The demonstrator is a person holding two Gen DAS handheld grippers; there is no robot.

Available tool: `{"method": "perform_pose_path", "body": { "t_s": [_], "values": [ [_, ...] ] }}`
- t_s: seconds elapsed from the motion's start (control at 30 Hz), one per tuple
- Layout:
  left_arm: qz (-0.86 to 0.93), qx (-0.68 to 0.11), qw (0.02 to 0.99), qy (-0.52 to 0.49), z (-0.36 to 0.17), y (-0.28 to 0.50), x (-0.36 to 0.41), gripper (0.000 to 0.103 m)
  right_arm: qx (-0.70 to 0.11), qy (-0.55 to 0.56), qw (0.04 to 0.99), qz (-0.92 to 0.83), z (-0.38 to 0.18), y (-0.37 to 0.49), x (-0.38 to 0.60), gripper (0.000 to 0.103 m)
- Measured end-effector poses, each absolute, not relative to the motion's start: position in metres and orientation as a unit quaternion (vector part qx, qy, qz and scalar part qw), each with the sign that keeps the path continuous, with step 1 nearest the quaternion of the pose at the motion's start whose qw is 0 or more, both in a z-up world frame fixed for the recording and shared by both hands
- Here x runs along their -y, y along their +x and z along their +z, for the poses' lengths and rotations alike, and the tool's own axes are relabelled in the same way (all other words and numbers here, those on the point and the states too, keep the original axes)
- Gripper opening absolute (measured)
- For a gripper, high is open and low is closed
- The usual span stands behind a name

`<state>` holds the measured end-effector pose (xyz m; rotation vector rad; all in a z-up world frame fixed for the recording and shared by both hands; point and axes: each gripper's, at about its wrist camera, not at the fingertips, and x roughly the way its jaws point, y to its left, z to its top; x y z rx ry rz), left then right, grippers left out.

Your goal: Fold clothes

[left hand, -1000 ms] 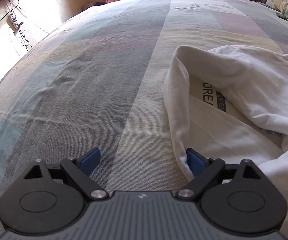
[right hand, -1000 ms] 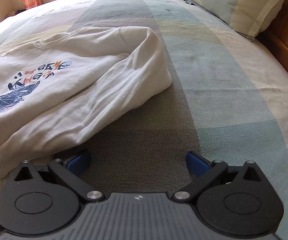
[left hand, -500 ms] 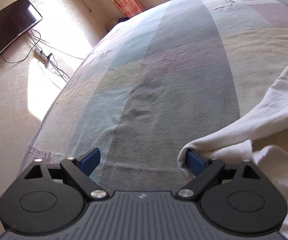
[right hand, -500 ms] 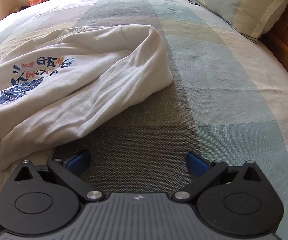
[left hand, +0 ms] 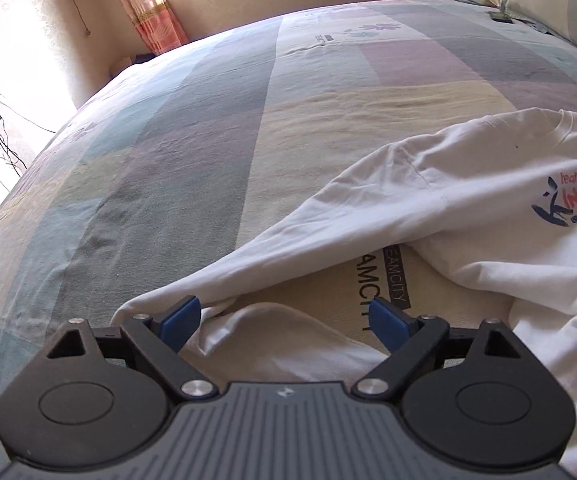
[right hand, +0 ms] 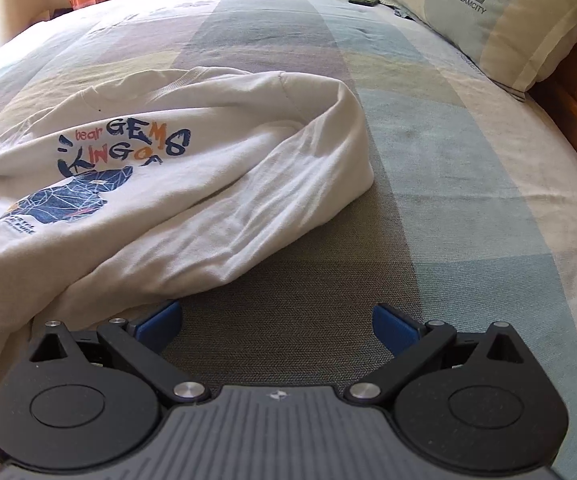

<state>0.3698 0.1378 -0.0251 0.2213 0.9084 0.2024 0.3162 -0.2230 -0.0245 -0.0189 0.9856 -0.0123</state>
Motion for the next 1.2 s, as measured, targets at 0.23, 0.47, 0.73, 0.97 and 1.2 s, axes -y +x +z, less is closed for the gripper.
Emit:
{"method": "perform_pose_path", "body": {
  "t_s": [0.23, 0.47, 0.73, 0.97, 1.2],
  "values": [
    [0.122, -0.453, 0.868, 0.164, -0.049, 0.349, -0.128, 0.091, -0.459, -0.029, 0.887, 0.046, -0.01, 0.305, 0.185, 0.103],
    [0.164, -0.483, 0.852, 0.121, -0.037, 0.281, -0.184, 0.093, -0.469, -0.038, 0.88, 0.064, -0.014, 0.296, 0.172, 0.103],
    [0.251, -0.512, 0.802, 0.177, -0.035, 0.236, -0.242, 0.093, -0.463, -0.051, 0.88, 0.089, -0.008, 0.303, 0.152, 0.103],
    [0.222, -0.485, 0.819, 0.21, -0.039, 0.241, -0.235, 0.093, -0.459, -0.056, 0.882, 0.09, -0.003, 0.306, 0.14, 0.103],
    [0.256, -0.456, 0.816, 0.245, -0.046, 0.251, -0.268, 0.093, -0.452, -0.066, 0.885, 0.089, 0.005, 0.3, 0.124, 0.103]
  ]
}}
